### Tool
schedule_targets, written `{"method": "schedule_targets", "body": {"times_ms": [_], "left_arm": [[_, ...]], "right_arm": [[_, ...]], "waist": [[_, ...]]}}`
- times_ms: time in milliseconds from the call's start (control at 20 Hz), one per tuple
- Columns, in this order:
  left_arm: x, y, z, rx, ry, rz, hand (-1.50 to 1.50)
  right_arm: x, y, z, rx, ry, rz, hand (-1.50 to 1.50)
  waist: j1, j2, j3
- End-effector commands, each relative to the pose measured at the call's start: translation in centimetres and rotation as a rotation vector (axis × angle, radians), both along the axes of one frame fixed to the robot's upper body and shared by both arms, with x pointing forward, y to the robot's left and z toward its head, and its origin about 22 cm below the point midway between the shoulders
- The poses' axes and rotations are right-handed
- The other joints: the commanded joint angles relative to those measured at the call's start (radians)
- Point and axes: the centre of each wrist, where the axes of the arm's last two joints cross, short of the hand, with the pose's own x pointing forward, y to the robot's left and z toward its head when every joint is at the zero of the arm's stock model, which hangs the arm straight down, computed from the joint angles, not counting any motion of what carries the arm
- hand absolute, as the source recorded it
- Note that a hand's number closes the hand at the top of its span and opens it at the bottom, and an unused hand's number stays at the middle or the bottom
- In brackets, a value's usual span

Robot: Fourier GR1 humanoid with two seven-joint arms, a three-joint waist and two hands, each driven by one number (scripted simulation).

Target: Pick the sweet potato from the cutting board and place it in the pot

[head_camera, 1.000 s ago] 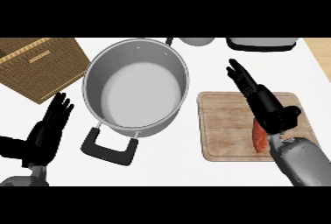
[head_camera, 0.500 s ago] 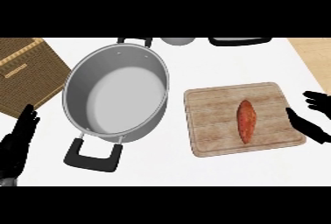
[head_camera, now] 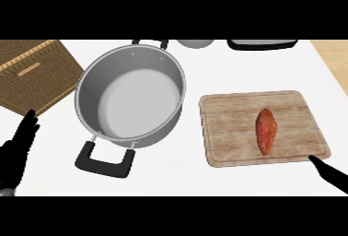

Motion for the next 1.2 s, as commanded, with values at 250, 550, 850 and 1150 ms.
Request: {"method": "schedule_targets", "body": {"times_ms": [250, 550, 850, 1150], "left_arm": [[1.7, -2.7, 1.9, 0.017, -0.012, -0.057, 0.0], [2.3, -3.3, 2.2, 0.017, -0.001, -0.087, 0.0], [2.7, -4.7, 1.9, 0.007, -0.013, -0.1, 0.0], [2.4, -4.2, 2.2, 0.012, -0.023, -0.123, 0.0]], "right_arm": [[0.2, 2.4, 9.0, -0.02, 0.267, -0.03, -1.5], [1.4, 3.9, 10.8, 0.024, 0.656, -0.017, -1.5], [4.0, 5.4, 12.1, 0.12, 0.852, 0.034, -1.5], [8.2, 5.5, 12.4, 0.175, 0.907, 0.064, -1.5]], "waist": [[0.068, 0.017, 0.001], [0.103, 0.024, 0.002], [0.116, 0.025, 0.003], [0.123, 0.024, 0.005]]}}
